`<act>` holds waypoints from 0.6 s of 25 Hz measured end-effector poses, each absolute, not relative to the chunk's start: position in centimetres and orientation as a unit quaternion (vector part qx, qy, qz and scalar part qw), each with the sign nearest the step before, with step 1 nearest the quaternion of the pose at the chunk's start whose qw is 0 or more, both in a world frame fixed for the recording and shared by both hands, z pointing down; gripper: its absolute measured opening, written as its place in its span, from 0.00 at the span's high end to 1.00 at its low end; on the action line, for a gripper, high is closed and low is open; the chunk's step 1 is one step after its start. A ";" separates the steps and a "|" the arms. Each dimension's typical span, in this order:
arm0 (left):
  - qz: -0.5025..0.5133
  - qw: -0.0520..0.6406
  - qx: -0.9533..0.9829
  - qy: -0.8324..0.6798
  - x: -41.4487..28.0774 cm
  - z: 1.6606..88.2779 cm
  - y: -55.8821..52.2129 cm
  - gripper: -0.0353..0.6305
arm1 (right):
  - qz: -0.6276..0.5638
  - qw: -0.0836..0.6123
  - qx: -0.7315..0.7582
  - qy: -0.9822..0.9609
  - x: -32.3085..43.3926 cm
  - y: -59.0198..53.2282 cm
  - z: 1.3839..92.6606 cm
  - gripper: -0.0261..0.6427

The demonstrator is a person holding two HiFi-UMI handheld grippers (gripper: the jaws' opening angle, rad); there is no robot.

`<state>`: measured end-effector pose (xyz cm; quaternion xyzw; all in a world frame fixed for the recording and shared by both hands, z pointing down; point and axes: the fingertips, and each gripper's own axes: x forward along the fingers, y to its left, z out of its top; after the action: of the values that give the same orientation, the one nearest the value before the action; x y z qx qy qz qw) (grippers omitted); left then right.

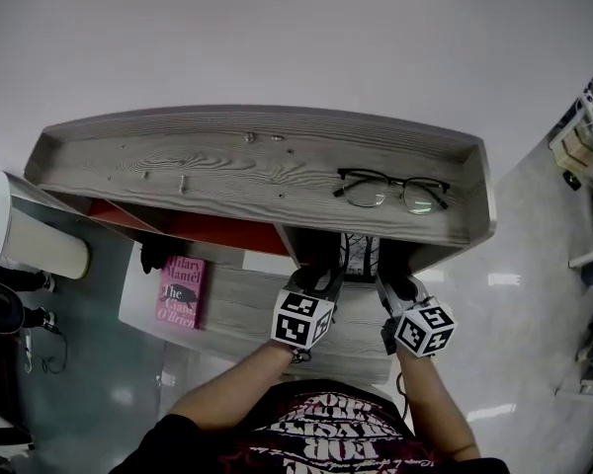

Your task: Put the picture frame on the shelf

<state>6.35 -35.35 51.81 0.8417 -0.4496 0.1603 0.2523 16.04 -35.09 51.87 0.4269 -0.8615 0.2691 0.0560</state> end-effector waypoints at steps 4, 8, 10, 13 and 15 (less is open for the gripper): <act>0.161 0.250 0.840 -0.454 6.4 51.7 -35.7 0.78 | 0.270 0.058 0.427 -0.861 16.1 -35.3 52.0 0.81; 0.160 0.242 0.837 -0.464 6.3 51.5 -36.1 0.78 | 0.276 0.056 0.423 -0.861 16.0 -35.5 52.5 0.80; 0.164 0.238 0.835 -0.467 6.3 51.7 -36.3 0.78 | 0.281 0.051 0.425 -0.859 15.9 -35.6 52.7 0.80; 0.166 0.230 0.836 -0.469 6.3 51.8 -36.6 0.78 | 0.281 0.046 0.432 -0.856 15.9 -35.7 52.7 0.79; 0.171 0.226 0.836 -0.470 6.1 51.7 -36.8 0.78 | 0.282 0.047 0.430 -0.857 15.7 -35.7 52.7 0.79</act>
<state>6.15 -36.77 51.66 0.8357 -0.4705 0.1707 0.2260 15.74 -35.67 52.72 0.4297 -0.8566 0.2818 0.0466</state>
